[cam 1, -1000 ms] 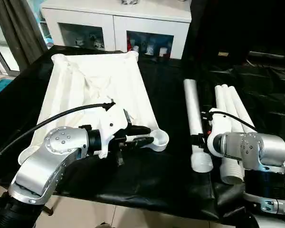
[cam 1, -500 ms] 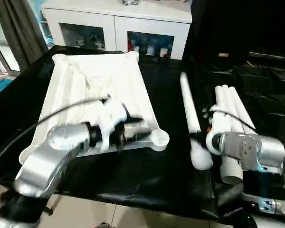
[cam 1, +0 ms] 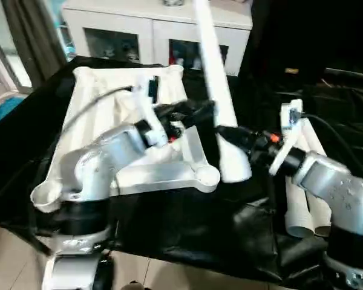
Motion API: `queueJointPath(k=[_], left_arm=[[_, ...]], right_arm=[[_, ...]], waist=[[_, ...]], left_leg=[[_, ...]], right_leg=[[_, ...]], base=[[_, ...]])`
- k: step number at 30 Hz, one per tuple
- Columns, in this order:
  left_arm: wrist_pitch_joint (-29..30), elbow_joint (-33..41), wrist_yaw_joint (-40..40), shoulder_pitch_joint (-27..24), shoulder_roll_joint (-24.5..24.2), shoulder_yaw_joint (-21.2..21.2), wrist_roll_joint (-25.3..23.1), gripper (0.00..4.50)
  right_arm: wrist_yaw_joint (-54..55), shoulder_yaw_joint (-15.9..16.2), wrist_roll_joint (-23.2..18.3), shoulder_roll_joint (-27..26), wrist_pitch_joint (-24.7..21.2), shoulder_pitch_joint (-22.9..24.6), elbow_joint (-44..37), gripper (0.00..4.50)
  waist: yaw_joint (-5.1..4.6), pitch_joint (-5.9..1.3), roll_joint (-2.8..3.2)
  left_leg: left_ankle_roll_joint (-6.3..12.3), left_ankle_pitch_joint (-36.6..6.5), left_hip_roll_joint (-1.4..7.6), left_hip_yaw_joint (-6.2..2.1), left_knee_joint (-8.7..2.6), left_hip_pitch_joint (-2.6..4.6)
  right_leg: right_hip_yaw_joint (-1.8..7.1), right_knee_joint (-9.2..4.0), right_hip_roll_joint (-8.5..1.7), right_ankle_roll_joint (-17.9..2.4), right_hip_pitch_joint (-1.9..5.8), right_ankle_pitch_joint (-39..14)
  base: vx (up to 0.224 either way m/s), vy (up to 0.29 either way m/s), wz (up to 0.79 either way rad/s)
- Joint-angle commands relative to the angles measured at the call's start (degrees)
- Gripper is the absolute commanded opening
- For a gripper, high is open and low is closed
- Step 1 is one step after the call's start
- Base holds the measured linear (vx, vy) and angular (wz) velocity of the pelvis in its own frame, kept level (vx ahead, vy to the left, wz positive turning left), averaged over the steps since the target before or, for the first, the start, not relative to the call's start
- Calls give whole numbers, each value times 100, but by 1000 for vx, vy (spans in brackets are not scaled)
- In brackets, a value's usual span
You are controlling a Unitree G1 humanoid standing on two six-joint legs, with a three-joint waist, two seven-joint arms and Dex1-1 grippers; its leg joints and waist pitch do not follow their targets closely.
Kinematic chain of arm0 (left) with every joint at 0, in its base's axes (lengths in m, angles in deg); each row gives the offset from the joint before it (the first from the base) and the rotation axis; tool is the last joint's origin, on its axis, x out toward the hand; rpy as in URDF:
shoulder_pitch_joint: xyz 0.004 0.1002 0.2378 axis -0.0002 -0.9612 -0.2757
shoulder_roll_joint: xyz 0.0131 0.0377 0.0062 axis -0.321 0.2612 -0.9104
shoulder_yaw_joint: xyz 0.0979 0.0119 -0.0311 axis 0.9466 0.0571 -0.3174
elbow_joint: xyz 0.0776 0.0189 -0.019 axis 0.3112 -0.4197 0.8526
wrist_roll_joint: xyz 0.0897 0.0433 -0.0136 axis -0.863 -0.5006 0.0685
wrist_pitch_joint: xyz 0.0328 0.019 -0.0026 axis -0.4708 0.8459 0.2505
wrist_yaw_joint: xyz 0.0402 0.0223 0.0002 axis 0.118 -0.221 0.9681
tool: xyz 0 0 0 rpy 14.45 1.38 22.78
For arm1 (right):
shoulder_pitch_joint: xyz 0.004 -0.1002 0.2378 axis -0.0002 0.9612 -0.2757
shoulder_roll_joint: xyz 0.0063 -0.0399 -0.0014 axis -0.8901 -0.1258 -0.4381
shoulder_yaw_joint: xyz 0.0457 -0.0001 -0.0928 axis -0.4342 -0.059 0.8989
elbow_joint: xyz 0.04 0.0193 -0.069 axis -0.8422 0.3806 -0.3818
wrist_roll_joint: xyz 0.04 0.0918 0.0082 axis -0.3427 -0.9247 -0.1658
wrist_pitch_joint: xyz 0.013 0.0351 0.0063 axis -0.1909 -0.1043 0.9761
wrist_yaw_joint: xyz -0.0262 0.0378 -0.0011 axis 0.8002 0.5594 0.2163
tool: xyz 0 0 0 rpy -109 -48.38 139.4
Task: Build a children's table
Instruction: Pick table leg
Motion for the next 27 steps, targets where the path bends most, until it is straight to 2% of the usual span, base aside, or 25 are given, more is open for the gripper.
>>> queueJointPath(k=[1,4,5,7,10,14,15,18,20,24,27], left_arm=[[214,30,227,163,142,-154,395,429],[288,70,283,166,128,-124,436,449],[327,81,328,165,153,-127,393,450],[369,98,355,161,200,-163,411,450],[526,53,624,222,358,-477,707,450],[584,51,706,238,324,-486,822,450],[612,60,710,237,314,-481,848,423],[724,96,692,227,311,-496,923,414],[778,101,725,232,339,-541,963,386],[874,126,829,222,333,-557,1002,370],[865,141,851,203,294,-519,1028,340]], right_arm=[[-213,193,-173,103,53,123,-303,189],[-297,356,-191,160,85,232,-398,189],[-324,475,-180,224,122,287,-446,189],[-335,551,-184,254,134,319,-489,188],[-139,772,91,320,276,297,-396,188],[-50,844,135,349,334,272,-358,188],[14,866,167,349,355,246,-328,188],[135,903,258,347,427,177,-240,188],[146,941,277,367,464,156,-216,188],[189,1027,363,394,551,134,-151,188],[168,1119,358,448,587,159,-151,188]], waist=[[36,-390,-41],[40,-385,-44],[32,-380,-68],[36,-380,-48],[22,-382,-56],[31,-382,-50],[31,-385,-65],[14,-383,-56],[20,-383,-60],[20,-384,-55],[24,-383,-55]], left_leg=[[95,-372,351,-134,-408,43],[102,-385,346,-146,-419,34],[95,-400,344,-146,-423,32],[60,-414,349,-149,-425,38],[19,-408,345,-153,-418,31],[47,-388,340,-155,-421,36],[63,-351,342,-155,-423,31],[76,-302,343,-151,-421,31],[72,-306,340,-147,-421,28],[101,-262,348,-152,-420,27],[103,-287,348,-151,-420,25]], right_leg=[[277,-478,-418,-1283,320,-517],[274,-497,-409,-1192,312,-605],[275,-512,-409,-1130,313,-690],[277,-520,-413,-1064,305,-789],[272,-515,-415,-1089,307,-763],[274,-522,-408,-1065,298,-734],[272,-509,-406,-1065,303,-680],[271,-505,-404,-1083,294,-591],[271,-505,-404,-1095,300,-592],[269,-493,-409,-1124,305,-450],[270,-501,-413,-1108,306,-495]], base=[[0,0,0],[0,0,0],[0,0,0],[0,0,0],[0,0,0],[0,0,0],[0,0,0],[0,0,0],[0,0,0],[0,0,0],[0,0,0]])
